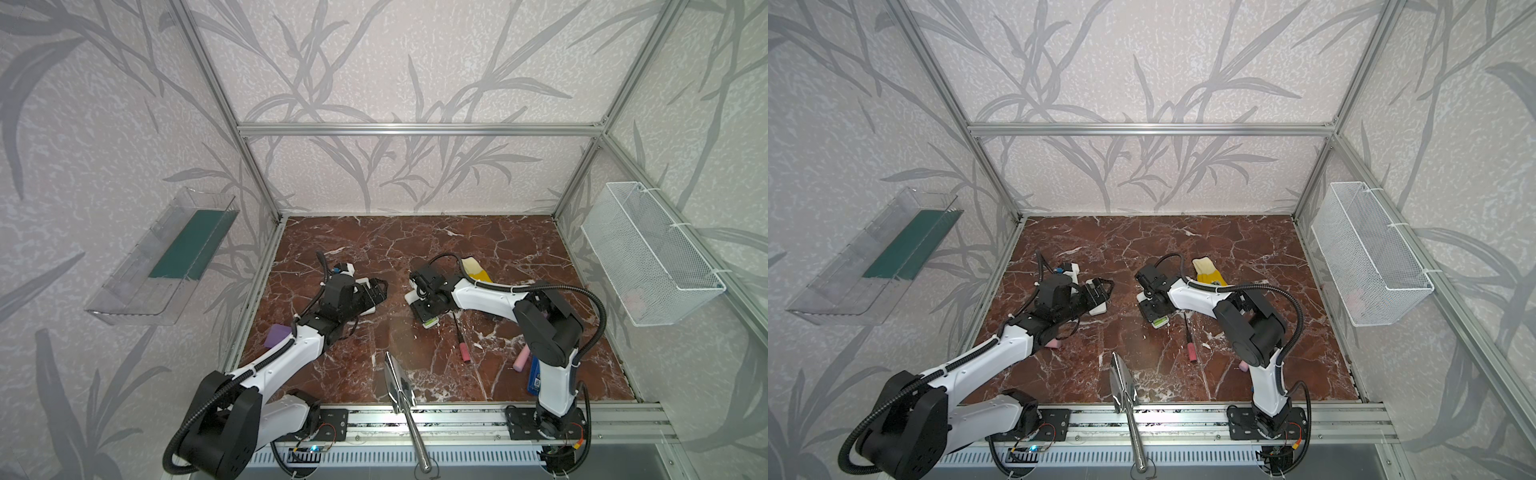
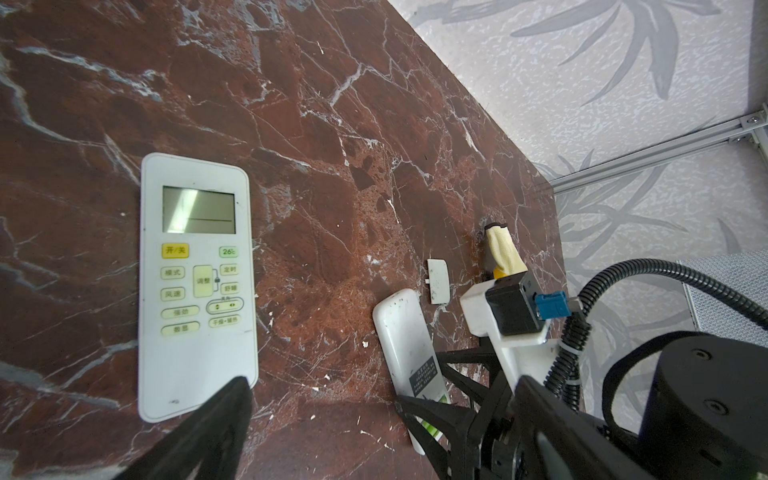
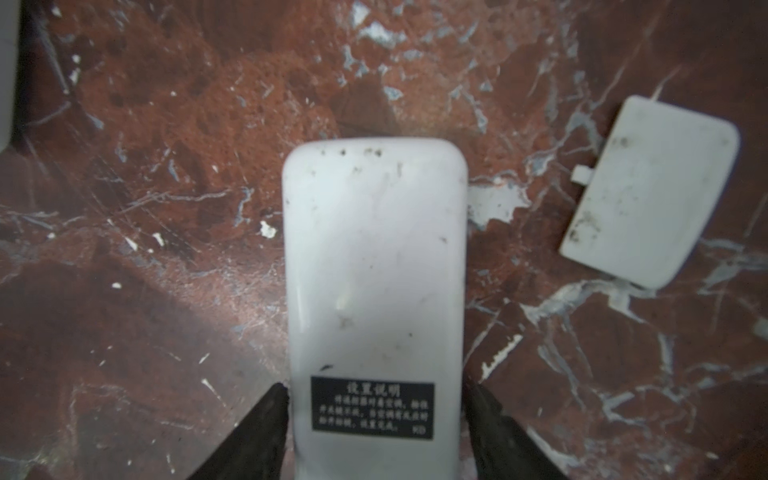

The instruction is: Unload the batteries from the remote control

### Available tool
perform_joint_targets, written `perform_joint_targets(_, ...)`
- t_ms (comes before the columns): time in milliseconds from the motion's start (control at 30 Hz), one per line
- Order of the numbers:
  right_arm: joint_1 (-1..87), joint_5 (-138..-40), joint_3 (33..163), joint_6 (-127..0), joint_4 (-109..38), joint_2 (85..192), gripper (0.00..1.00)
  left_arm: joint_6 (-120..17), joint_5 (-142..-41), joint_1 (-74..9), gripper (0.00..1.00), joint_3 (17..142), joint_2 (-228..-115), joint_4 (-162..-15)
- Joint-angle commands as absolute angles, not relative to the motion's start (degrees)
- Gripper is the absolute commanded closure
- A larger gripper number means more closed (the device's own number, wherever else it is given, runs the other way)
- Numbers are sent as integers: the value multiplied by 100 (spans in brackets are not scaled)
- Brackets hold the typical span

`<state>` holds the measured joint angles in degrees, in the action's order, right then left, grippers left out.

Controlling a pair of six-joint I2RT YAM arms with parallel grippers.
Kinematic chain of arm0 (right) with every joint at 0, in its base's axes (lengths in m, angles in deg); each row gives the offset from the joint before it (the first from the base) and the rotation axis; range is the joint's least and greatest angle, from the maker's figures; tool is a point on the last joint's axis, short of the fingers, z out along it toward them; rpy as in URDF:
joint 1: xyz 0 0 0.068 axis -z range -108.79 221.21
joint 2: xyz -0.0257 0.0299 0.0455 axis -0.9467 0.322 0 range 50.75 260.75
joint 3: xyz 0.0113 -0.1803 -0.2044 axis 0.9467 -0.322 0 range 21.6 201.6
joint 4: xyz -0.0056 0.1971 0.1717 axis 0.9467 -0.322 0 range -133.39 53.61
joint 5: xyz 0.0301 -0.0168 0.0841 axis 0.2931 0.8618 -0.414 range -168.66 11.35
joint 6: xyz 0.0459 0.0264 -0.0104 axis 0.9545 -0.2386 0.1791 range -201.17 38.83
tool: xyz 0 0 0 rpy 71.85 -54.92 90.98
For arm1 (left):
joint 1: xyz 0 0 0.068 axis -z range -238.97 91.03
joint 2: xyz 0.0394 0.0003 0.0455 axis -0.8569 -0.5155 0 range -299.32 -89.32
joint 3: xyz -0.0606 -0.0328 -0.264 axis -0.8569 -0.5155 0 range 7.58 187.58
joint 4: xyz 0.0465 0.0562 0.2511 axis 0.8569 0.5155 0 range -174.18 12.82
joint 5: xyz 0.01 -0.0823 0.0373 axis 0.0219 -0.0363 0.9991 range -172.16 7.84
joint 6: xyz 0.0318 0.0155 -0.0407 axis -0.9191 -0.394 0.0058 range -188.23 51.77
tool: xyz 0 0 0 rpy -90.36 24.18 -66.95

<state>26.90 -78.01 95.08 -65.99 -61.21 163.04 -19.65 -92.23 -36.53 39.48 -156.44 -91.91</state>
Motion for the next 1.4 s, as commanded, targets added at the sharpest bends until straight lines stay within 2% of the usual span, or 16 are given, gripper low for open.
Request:
perform_joint_targets(0,2657,-7754,9682,-6635,-6285,16229,24,-1980,-9093,-3664,2,4063,-15601,-9219)
perform_joint_targets(200,2660,-7843,9733,-6693,-6448,16106,20,-1989,-9068,-3664,2,4045,-15549,-9211)
perform_joint_targets(700,2457,-8460,8761,-6404,-6068,15534,20,-1972,-9066,-3664,2,4036,-15479,-9187)
perform_joint_targets(1167,2054,-9225,9182,-6350,-5620,15863,20,-1981,-9034,-3664,2,4018,-15453,-9149)
perform_joint_targets(1367,2051,-8731,9042,-6342,-5802,15556,20,-2031,-9043,-3664,2,4035,-15423,-9094)
